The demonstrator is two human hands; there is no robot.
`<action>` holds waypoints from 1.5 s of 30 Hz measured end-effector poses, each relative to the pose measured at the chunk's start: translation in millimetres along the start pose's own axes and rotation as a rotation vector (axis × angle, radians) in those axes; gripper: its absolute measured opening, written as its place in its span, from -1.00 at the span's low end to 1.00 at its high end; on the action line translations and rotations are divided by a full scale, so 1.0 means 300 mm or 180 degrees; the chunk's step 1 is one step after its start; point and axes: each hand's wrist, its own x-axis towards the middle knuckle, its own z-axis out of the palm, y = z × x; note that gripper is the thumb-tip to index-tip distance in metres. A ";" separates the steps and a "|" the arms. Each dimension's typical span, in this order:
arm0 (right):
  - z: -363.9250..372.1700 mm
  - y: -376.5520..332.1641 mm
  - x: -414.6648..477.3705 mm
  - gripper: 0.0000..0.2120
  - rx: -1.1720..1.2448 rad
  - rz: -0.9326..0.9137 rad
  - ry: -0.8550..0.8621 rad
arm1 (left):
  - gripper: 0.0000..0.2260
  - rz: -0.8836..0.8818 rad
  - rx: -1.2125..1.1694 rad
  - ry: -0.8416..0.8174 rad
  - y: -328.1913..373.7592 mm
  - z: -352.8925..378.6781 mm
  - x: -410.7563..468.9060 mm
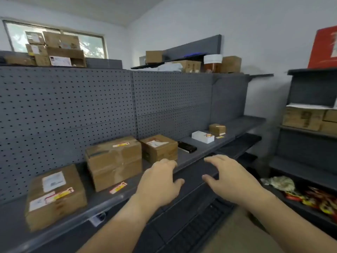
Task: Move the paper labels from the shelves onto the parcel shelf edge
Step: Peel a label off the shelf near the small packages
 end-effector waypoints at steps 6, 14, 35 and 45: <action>-0.031 0.242 0.006 -0.45 0.0021 0.0198 0.0052 | -0.57 0.0152 -0.0024 -0.0110 0.194 0.124 0.167; -0.108 0.610 0.079 -0.45 -0.0050 0.0332 0.0204 | -0.56 0.0322 -0.0023 -0.0033 0.478 0.270 0.409; -0.061 1.258 0.576 -0.44 -0.0228 0.0789 0.0185 | -0.54 0.0561 -0.0310 -0.0238 0.657 0.733 1.180; 0.027 1.569 0.911 -0.46 -0.0161 0.0863 0.0094 | -0.54 0.0608 -0.0236 -0.0497 0.661 0.999 1.590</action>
